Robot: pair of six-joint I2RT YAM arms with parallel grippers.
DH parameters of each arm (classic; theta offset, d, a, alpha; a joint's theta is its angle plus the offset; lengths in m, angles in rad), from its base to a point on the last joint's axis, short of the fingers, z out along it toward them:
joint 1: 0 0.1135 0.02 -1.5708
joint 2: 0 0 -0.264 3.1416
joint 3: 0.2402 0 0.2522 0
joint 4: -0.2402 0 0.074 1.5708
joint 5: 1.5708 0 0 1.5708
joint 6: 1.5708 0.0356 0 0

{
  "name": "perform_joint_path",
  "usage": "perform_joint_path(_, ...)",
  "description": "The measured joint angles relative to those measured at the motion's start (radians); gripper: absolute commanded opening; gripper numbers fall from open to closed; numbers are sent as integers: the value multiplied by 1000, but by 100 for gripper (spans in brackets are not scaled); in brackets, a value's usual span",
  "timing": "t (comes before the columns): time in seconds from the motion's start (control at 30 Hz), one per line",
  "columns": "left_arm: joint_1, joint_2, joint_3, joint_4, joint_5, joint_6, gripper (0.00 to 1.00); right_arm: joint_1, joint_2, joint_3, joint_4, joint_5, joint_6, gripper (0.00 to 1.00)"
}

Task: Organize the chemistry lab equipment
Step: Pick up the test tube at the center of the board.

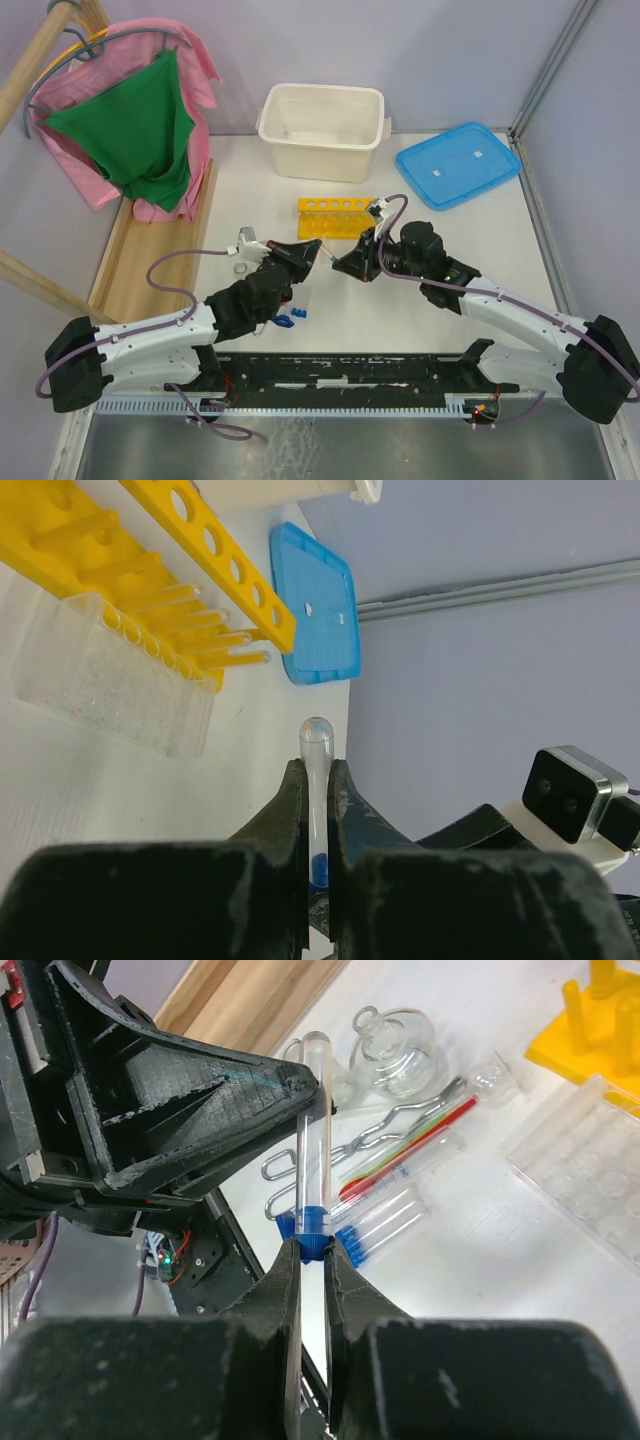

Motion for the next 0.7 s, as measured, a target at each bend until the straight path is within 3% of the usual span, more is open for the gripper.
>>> perform_joint_path(0.13, 0, 16, 0, 10, 12, 0, 6, 1, -10, 23, -71, 30, -28, 5)
perform_joint_path(0.3, 0, 50, 5, 11, 26, 0, 29, 3, -10, 77, -205, 69, -75, 5)
perform_joint_path(0.43, 0, 85, 14, -26, 32, 36, 41, 0, -10, 141, -311, 122, -115, 5)
perform_joint_path(0.7, 0, 204, 117, -204, 96, 309, 44, -9, 5, 309, -504, 191, -174, 5)
